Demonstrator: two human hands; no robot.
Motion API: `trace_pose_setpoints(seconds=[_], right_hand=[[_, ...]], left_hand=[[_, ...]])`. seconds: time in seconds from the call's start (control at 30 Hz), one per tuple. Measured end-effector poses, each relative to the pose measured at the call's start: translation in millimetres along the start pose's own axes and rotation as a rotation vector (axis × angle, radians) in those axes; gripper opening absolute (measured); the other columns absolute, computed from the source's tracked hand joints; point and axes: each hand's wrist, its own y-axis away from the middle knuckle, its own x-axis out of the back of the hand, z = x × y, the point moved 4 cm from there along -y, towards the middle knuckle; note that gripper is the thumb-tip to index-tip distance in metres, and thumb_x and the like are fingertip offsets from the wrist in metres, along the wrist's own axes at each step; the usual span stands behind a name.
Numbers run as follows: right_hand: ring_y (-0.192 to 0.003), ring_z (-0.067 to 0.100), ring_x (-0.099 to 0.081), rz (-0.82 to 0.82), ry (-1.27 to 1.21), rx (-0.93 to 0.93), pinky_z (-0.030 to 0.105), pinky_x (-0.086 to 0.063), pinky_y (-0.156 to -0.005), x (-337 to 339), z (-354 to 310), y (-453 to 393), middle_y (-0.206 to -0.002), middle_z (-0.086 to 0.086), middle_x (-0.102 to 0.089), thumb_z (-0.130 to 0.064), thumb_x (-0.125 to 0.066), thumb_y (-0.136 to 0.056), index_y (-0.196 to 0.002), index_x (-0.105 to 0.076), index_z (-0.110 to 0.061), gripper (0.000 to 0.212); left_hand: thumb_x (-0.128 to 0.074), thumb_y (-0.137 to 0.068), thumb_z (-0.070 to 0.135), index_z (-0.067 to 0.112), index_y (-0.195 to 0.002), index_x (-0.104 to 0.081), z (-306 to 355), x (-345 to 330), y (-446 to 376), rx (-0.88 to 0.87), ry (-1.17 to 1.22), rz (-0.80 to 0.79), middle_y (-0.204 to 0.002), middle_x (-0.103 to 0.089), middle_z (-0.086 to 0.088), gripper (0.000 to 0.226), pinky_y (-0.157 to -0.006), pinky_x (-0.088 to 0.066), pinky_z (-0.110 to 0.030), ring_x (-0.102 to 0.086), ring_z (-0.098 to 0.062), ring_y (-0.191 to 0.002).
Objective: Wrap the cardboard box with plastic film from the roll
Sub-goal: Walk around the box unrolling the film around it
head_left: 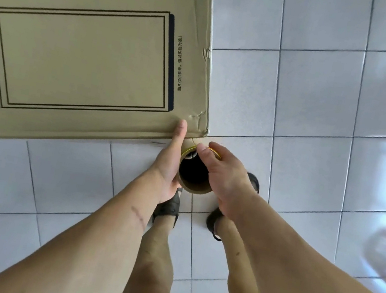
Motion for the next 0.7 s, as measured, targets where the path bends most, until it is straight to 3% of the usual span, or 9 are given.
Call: trace_pose_setpoints(seconds=[0.1,0.17,0.27,0.37,0.47,0.53,0.6,0.67,0.7], right_hand=[[-0.100,0.011,-0.057,-0.006,0.063,0.024,0.017,-0.042,-0.072,7,-2,-5,-0.112,-0.008,-0.060,-0.050,-0.067,-0.092,-0.142,-0.054,-0.031,0.055],[-0.109,0.012,-0.056,-0.031,0.055,0.022,0.020,-0.042,-0.082,10,-7,-8,-0.121,-0.008,-0.058,-0.053,-0.067,-0.090,-0.144,-0.050,-0.031,0.062],[-0.125,0.015,-0.055,-0.055,-0.005,-0.028,0.031,-0.043,-0.102,15,-7,-13,-0.137,-0.008,-0.059,-0.071,-0.063,-0.081,-0.142,-0.052,-0.035,0.072],[-0.119,0.015,-0.060,-0.083,0.030,-0.021,0.037,-0.046,-0.104,20,-11,-19,-0.123,-0.008,-0.068,-0.073,-0.058,-0.081,-0.128,-0.064,-0.035,0.061],[-0.117,0.015,-0.058,-0.108,0.126,0.007,0.031,-0.046,-0.097,33,-16,-24,-0.123,-0.007,-0.065,-0.066,-0.056,-0.090,-0.134,-0.060,-0.033,0.055],[-0.116,0.016,-0.058,-0.125,0.171,0.008,0.031,-0.046,-0.095,42,-19,-29,-0.125,-0.006,-0.064,-0.067,-0.058,-0.088,-0.136,-0.058,-0.033,0.059],[-0.120,0.016,-0.057,-0.159,0.196,-0.004,0.034,-0.046,-0.102,49,-23,-29,-0.130,-0.006,-0.063,-0.078,-0.061,-0.074,-0.137,-0.056,-0.036,0.076],[-0.123,0.016,-0.056,-0.180,0.182,-0.016,0.038,-0.044,-0.108,54,-29,-32,-0.132,-0.007,-0.063,-0.083,-0.062,-0.062,-0.137,-0.057,-0.037,0.088],[-0.124,0.017,-0.056,-0.183,0.188,-0.011,0.038,-0.043,-0.109,57,-33,-36,-0.131,-0.007,-0.063,-0.082,-0.060,-0.066,-0.135,-0.058,-0.036,0.084]], left_hand=[[-0.054,-0.059,0.102,0.019,-0.135,-0.077,-7,-3,-2,0.020,0.057,-0.009,-0.125,-0.083,-0.009,0.115,-0.118,-0.055,-0.051,-0.077,-0.028,-0.123],[-0.053,-0.063,0.109,0.024,-0.129,-0.081,-6,-8,-3,0.012,0.030,0.000,-0.125,-0.084,-0.005,0.111,-0.121,-0.050,-0.053,-0.075,-0.026,-0.126],[-0.054,-0.064,0.099,0.028,-0.130,-0.080,1,-14,-4,-0.041,-0.012,0.045,-0.124,-0.084,0.001,0.100,-0.124,-0.047,-0.050,-0.074,-0.020,-0.127],[-0.056,-0.070,0.106,0.024,-0.138,-0.076,2,-25,-3,0.001,0.067,0.017,-0.129,-0.083,-0.004,0.108,-0.118,-0.053,-0.048,-0.076,-0.022,-0.127],[-0.037,-0.081,0.099,0.024,-0.137,-0.076,-5,-38,0,0.025,0.139,-0.012,-0.129,-0.082,-0.007,0.101,-0.107,-0.059,-0.046,-0.077,-0.023,-0.124],[-0.046,-0.064,0.106,0.029,-0.137,-0.076,-5,-48,2,0.011,0.143,0.038,-0.130,-0.082,-0.002,0.110,-0.115,-0.054,-0.051,-0.074,-0.023,-0.129],[-0.056,-0.047,0.106,0.030,-0.138,-0.075,-5,-51,-3,-0.037,0.163,0.159,-0.131,-0.081,0.002,0.119,-0.115,-0.050,-0.045,-0.071,-0.020,-0.131],[-0.065,-0.042,0.109,0.028,-0.139,-0.074,-5,-56,-7,-0.040,0.222,0.188,-0.134,-0.080,0.000,0.127,-0.113,-0.052,-0.044,-0.071,-0.020,-0.131],[-0.064,-0.048,0.110,0.027,-0.139,-0.075,-1,-63,-5,-0.033,0.259,0.161,-0.134,-0.080,-0.002,0.124,-0.112,-0.055,-0.046,-0.073,-0.021,-0.130]])
